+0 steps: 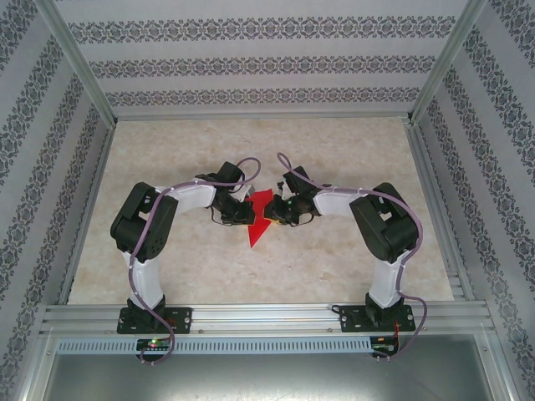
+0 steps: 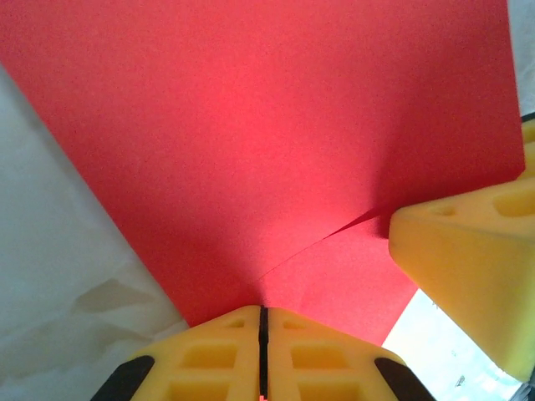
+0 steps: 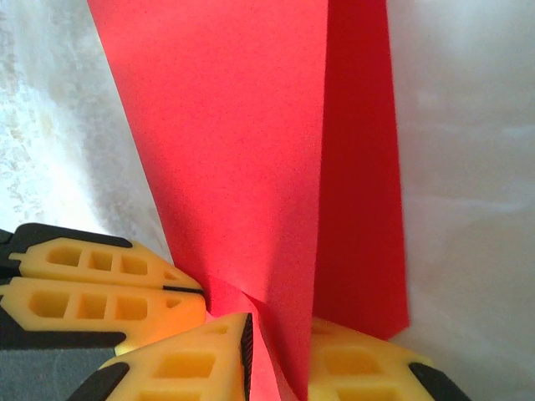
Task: Fold a paper plane with a square sheet of paper (pick it up from the middle)
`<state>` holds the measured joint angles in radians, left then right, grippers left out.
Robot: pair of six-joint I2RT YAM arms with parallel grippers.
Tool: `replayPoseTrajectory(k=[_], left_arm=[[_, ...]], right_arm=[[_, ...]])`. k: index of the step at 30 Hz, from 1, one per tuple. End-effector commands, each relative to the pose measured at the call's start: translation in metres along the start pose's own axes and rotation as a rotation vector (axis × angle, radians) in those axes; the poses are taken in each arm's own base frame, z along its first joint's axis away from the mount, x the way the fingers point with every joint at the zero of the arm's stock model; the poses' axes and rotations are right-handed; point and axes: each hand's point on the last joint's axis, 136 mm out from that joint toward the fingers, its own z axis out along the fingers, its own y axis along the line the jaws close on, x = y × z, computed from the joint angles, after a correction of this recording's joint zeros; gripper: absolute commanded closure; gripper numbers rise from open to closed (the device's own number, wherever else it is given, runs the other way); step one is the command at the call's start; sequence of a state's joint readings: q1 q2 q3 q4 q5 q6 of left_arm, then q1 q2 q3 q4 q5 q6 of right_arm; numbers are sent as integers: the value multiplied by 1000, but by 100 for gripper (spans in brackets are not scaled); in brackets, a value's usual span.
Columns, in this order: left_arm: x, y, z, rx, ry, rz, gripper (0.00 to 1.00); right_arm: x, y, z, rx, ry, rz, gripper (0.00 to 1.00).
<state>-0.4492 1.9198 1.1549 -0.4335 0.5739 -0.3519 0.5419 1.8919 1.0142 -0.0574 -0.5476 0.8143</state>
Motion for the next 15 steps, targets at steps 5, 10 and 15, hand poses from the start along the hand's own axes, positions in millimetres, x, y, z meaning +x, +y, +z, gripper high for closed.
replayPoseTrajectory(k=[5,10,15], left_arm=[[3,15,4,-35,21,-15,89],[4,16,4,-31,23,-18,89],[4,14,4,-22,23,-19,89]], right_arm=[[8,23,-9,-63,-6,-24,80],[9,28,-9,-70,0,-33,81],[9,29,-5,-69,9,-34,86]])
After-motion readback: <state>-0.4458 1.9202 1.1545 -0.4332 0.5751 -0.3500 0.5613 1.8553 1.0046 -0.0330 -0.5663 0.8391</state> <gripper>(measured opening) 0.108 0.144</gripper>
